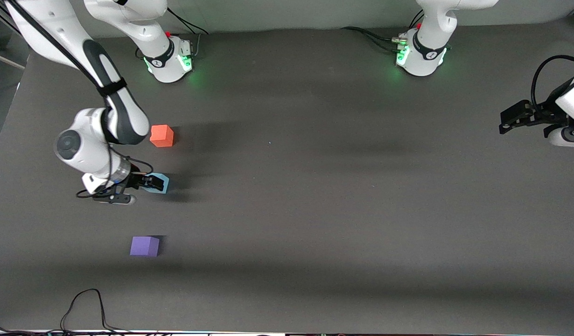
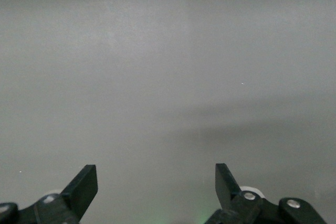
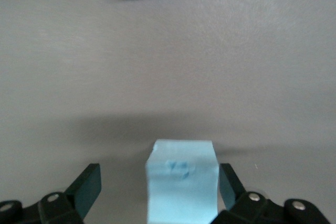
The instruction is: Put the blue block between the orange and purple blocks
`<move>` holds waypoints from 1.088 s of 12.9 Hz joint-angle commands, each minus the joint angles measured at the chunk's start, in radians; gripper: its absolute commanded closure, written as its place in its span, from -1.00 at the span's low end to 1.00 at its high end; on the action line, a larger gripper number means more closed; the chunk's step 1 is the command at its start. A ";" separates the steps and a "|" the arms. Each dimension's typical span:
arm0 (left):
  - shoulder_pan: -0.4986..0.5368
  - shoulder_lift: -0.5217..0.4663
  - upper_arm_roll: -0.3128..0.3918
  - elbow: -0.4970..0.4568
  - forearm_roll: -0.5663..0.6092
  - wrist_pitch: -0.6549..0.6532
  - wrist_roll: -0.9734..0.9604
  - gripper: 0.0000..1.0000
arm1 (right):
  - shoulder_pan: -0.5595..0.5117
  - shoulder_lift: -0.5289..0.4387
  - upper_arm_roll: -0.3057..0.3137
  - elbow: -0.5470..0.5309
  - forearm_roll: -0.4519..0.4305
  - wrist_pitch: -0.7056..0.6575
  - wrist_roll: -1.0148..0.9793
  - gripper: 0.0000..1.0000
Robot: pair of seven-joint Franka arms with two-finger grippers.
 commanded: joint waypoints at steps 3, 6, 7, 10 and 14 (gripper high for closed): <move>-0.006 0.000 0.003 0.006 0.013 -0.001 0.002 -1.00 | -0.005 -0.196 0.010 0.161 0.000 -0.392 0.009 -1.00; -0.006 0.000 0.003 0.006 0.012 -0.001 0.002 -1.00 | 0.007 -0.265 0.007 0.253 -0.001 -0.567 0.010 -1.00; -0.006 0.000 0.004 0.006 0.012 -0.001 0.002 -1.00 | 0.033 -0.280 -0.006 0.281 -0.003 -0.607 0.017 -1.00; -0.006 0.000 0.004 0.005 0.012 -0.001 0.003 -1.00 | 0.132 -0.294 -0.079 0.361 -0.059 -0.692 0.075 -1.00; -0.007 0.000 0.004 0.005 0.013 0.000 0.002 -1.00 | 0.185 -0.311 -0.147 0.399 -0.058 -0.710 0.096 -1.00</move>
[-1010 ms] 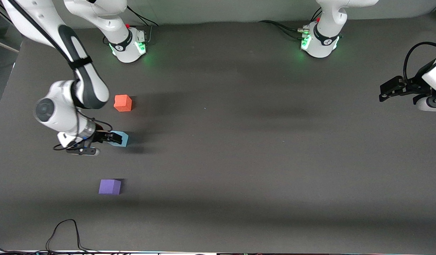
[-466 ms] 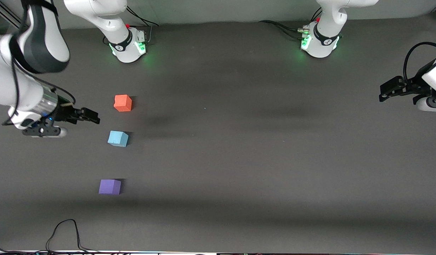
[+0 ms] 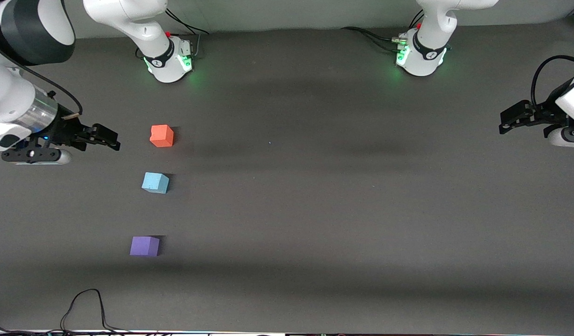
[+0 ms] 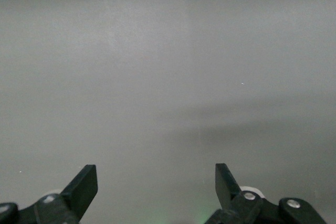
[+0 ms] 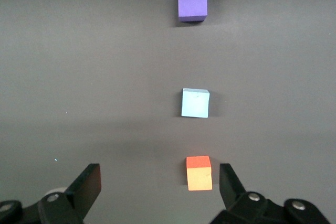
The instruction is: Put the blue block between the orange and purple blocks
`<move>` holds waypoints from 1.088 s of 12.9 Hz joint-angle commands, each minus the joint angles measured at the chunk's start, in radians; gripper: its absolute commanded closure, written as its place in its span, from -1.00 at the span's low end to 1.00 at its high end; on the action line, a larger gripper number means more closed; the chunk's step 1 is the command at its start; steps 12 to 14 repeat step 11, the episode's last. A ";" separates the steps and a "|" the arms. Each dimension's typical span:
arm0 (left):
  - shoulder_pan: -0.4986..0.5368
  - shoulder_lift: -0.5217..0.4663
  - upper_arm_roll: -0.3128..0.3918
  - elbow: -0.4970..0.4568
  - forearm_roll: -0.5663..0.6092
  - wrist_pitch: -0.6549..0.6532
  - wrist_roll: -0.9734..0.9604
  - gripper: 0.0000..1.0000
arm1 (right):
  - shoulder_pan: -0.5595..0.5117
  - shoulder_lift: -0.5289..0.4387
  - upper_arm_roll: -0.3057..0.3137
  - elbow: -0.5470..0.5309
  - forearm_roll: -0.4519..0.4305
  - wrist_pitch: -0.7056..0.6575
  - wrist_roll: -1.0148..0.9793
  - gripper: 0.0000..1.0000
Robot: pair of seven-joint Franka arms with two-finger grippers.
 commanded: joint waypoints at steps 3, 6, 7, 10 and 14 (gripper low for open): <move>-0.007 0.000 0.004 0.005 0.012 0.000 0.002 -1.00 | 0.048 -0.025 -0.062 0.039 -0.012 -0.039 0.051 -1.00; -0.006 0.000 0.004 0.005 0.012 0.000 0.002 -1.00 | 0.044 -0.022 -0.065 0.084 -0.008 -0.082 0.051 -1.00; -0.006 0.000 0.003 0.005 0.012 0.002 0.002 -1.00 | 0.044 -0.022 -0.065 0.085 -0.008 -0.084 0.051 -1.00; -0.006 0.000 0.004 0.005 0.012 0.003 0.002 -1.00 | 0.044 -0.023 -0.066 0.085 -0.010 -0.084 0.044 -1.00; -0.006 0.000 0.003 0.005 0.013 0.003 0.002 -1.00 | 0.046 -0.023 -0.066 0.085 -0.010 -0.084 0.038 -1.00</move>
